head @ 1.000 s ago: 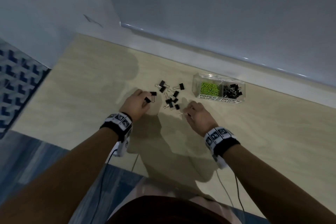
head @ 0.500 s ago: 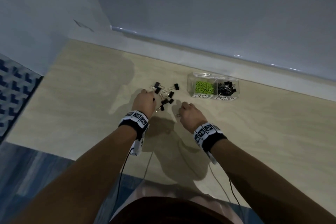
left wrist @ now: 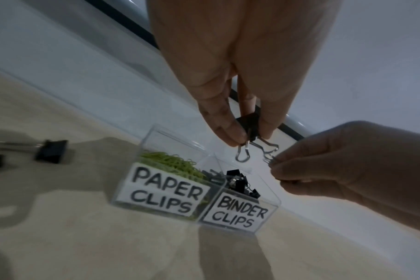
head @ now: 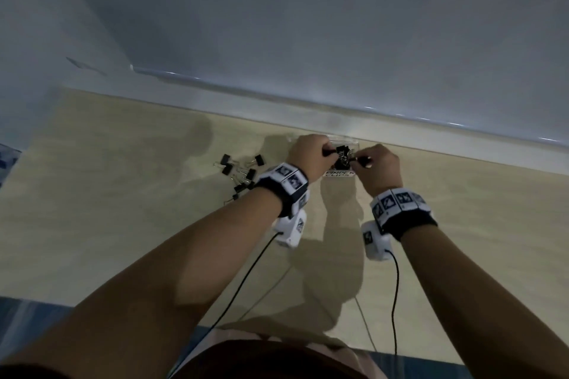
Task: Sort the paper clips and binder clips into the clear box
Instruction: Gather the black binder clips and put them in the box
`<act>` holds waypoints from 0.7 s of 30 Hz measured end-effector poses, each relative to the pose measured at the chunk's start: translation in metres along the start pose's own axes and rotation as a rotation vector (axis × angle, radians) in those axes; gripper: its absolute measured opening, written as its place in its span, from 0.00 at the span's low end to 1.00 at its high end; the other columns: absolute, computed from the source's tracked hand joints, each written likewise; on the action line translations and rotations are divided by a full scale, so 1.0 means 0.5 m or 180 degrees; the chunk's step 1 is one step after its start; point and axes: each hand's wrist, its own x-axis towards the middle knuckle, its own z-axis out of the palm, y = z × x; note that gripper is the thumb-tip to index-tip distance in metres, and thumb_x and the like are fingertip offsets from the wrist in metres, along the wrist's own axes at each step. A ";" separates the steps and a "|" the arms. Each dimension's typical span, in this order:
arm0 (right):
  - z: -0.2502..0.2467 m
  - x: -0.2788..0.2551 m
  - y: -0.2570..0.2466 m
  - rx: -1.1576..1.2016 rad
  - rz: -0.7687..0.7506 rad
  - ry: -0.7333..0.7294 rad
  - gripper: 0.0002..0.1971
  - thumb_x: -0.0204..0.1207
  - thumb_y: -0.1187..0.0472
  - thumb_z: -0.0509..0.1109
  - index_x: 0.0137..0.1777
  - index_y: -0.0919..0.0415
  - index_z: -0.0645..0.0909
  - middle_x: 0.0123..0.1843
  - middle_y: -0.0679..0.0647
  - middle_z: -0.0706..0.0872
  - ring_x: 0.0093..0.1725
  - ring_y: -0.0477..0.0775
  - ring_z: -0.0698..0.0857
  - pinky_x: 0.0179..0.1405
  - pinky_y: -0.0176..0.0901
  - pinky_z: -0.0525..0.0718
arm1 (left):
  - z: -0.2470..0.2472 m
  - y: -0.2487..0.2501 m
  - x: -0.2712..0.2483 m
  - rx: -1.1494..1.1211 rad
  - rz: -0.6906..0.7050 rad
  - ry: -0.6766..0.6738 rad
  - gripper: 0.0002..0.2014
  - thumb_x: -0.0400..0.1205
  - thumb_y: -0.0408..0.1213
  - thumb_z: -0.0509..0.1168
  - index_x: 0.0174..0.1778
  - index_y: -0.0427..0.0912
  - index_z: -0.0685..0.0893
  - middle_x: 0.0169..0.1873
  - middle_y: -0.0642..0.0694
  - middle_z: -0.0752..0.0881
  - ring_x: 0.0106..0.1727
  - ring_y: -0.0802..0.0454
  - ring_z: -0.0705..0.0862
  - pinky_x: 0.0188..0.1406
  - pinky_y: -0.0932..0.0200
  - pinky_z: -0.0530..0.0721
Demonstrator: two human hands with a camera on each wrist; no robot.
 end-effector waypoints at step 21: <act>0.255 -0.010 -0.291 -0.1355 -0.1241 -0.2248 0.35 0.74 0.69 0.65 0.78 0.44 0.61 0.82 0.56 0.57 0.79 0.64 0.59 0.77 0.71 0.53 | -0.220 -0.333 -0.104 0.2303 -0.0114 -0.1035 0.27 0.78 0.28 0.63 0.75 0.46 0.71 0.77 0.43 0.66 0.75 0.39 0.63 0.74 0.47 0.67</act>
